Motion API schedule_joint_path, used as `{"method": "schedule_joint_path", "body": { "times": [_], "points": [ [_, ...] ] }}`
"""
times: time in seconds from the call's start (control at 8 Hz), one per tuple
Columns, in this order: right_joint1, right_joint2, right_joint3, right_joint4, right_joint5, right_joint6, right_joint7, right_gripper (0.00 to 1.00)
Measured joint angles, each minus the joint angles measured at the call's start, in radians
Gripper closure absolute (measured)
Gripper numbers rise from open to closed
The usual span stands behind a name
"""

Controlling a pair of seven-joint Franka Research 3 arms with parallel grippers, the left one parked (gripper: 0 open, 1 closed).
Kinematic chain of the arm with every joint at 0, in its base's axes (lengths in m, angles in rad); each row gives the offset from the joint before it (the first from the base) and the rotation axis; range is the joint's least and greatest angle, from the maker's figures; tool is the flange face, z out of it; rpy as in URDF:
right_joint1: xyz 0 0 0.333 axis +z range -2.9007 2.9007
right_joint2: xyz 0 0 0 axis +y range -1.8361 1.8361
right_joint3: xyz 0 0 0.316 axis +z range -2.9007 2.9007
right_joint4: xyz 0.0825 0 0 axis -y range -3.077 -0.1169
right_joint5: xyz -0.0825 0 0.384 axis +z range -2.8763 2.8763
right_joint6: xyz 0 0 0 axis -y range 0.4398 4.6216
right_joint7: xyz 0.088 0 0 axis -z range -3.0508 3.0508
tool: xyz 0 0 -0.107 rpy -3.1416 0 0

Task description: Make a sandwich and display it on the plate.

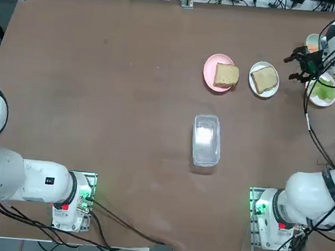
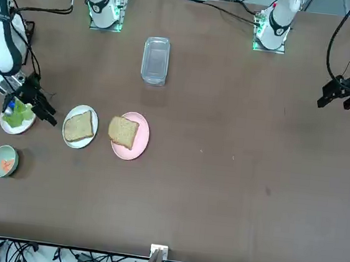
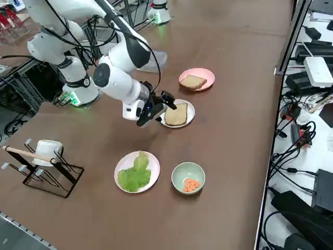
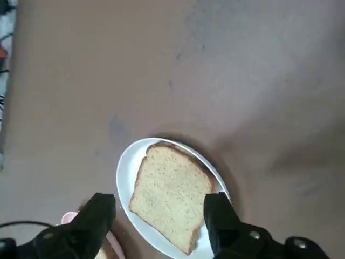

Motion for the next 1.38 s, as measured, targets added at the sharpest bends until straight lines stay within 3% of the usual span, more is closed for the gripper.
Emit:
{"method": "schedule_joint_path", "body": {
  "times": [0.25,0.5,0.75,1.12,1.38],
  "points": [
    [0.000,-0.048,-0.010,0.016,-0.054,-0.010,-0.010,0.00],
    [-0.002,-0.095,-0.014,0.075,-0.236,-0.092,-0.006,0.00],
    [-0.037,-0.095,-0.023,0.217,-0.438,-0.257,-0.006,0.00],
    [-0.080,0.008,-0.028,0.444,-0.684,-0.331,-0.108,0.00],
    [-0.083,0.113,-0.028,0.557,-0.781,-0.331,-0.274,0.00]
  ]
}}
